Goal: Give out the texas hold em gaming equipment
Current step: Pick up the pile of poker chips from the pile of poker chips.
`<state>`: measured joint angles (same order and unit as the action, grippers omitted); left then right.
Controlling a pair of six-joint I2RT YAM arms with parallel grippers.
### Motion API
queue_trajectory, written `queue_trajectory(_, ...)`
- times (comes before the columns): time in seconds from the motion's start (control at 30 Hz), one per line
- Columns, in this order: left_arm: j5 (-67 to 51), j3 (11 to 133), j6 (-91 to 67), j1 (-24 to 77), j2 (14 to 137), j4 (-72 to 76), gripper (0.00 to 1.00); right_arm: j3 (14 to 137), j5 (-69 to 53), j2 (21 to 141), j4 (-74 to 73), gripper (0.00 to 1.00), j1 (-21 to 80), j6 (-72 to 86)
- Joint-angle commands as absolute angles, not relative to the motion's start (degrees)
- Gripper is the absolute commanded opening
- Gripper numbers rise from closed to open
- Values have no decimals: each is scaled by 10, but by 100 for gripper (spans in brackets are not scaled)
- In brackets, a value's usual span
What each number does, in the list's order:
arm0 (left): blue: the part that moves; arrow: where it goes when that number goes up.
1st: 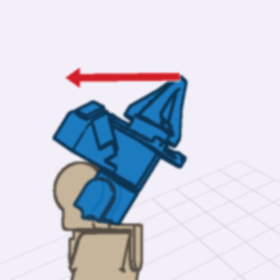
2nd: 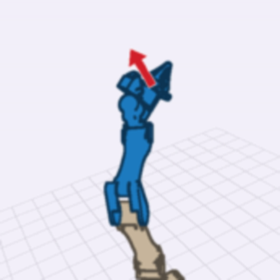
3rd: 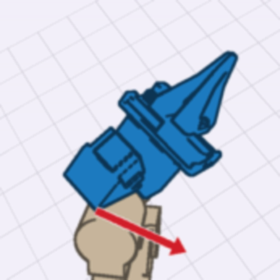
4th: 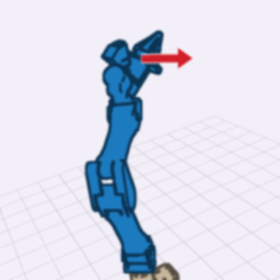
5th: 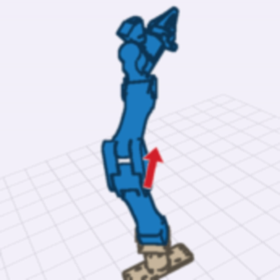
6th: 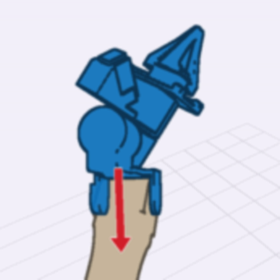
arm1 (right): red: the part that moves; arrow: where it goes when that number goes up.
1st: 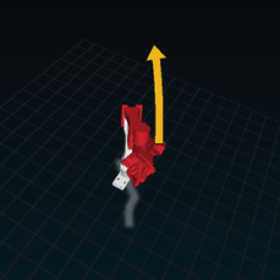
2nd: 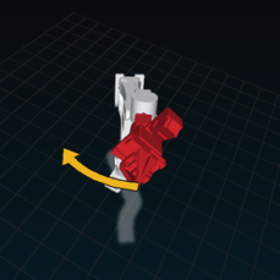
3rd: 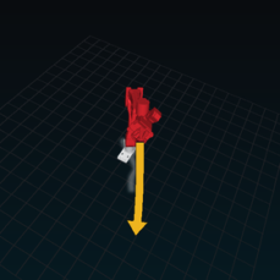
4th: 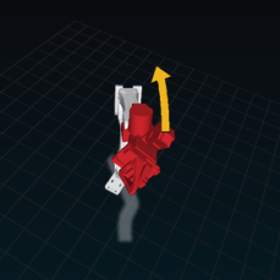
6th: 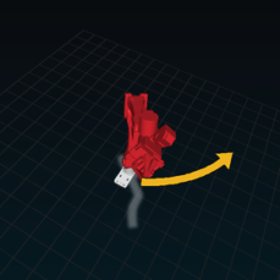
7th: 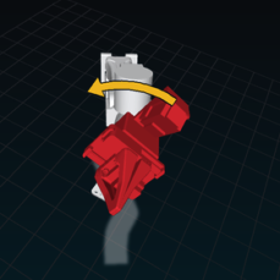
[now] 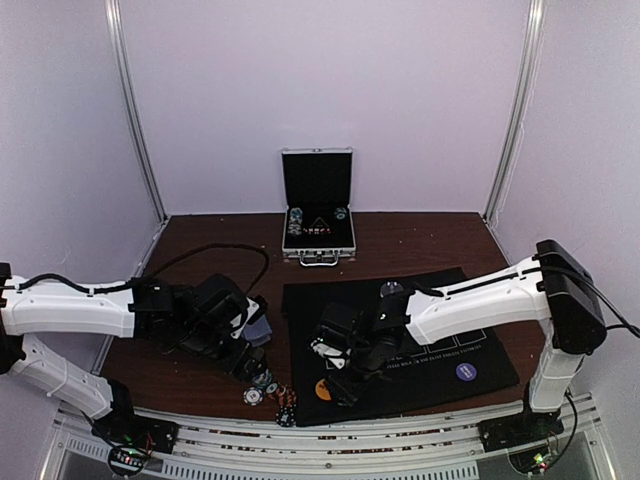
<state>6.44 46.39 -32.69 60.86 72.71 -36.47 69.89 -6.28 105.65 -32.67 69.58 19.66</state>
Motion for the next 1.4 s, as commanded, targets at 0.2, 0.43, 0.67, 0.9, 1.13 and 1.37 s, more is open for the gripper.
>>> queue_trajectory(0.2, 66, 448, -331, 611, 739, -341, 93, 707, -56, 1077, -362, 47, 708, 190)
queue_trajectory(0.43, 64, 450, -322, 611, 766, -337, 92, 709, -39, 1078, -387, 44, 711, 185)
queue_trajectory(0.67, 59, 447, -302, 613, 780, -329, 92, 702, -32, 1055, -412, 43, 711, 187)
queue_trajectory(0.9, 78, 459, -277, 629, 817, -329, 91, 715, -25, 1011, -405, 55, 697, 194)
queue_trajectory(1.13, 120, 487, -289, 629, 866, -358, 73, 715, -18, 978, -390, 99, 688, 202)
queue_trajectory(1.37, 58, 467, -262, 633, 854, -328, 72, 703, -20, 968, -380, 100, 685, 203)
